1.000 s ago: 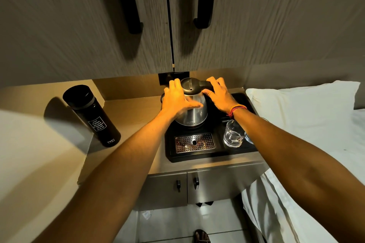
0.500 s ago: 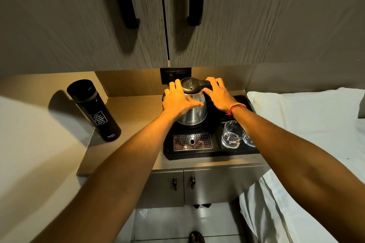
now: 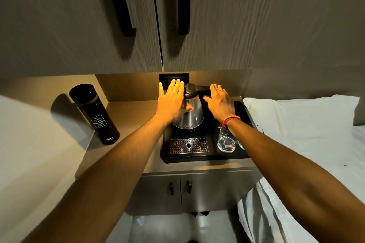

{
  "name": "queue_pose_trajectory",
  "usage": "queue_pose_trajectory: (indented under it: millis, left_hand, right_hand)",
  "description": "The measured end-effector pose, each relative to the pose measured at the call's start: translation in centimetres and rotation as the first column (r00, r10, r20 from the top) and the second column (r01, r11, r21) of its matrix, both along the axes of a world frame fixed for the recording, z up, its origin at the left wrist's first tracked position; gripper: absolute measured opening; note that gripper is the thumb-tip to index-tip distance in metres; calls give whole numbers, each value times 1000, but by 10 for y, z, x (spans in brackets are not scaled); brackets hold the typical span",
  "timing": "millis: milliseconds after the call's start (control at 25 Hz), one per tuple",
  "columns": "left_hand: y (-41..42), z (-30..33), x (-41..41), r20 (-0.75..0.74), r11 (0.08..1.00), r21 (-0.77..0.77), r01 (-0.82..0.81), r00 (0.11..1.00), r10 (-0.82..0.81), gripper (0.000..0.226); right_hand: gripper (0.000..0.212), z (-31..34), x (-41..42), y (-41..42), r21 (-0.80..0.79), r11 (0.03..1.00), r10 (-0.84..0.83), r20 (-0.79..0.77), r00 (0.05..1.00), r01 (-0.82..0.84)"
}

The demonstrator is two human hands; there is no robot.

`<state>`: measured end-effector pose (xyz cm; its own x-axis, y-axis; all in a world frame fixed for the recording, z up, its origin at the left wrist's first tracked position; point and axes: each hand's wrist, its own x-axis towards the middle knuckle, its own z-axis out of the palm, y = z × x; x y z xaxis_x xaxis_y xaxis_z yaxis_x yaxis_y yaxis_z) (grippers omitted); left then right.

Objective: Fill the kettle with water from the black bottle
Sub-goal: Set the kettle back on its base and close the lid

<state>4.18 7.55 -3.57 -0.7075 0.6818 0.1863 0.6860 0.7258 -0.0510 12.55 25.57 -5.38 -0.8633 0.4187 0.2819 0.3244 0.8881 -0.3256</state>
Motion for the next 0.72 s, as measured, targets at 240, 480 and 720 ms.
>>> queue_pose_trajectory:
  millis: [240, 480, 720]
  left_hand:
    - [-8, -3, 6, 45, 1000, -1, -21, 999, 21, 94]
    - [-19, -13, 15, 66, 1000, 1, -4, 998, 4, 93]
    - [-16, -5, 9, 122, 999, -46, -3, 992, 8, 98]
  right_hand:
    - [70, 8, 9, -18, 53, 997, 46, 58, 997, -49]
    - [90, 12, 10, -33, 11, 998, 54, 176, 983, -57]
    - [95, 18, 12, -32, -6, 995, 94, 218, 971, -95]
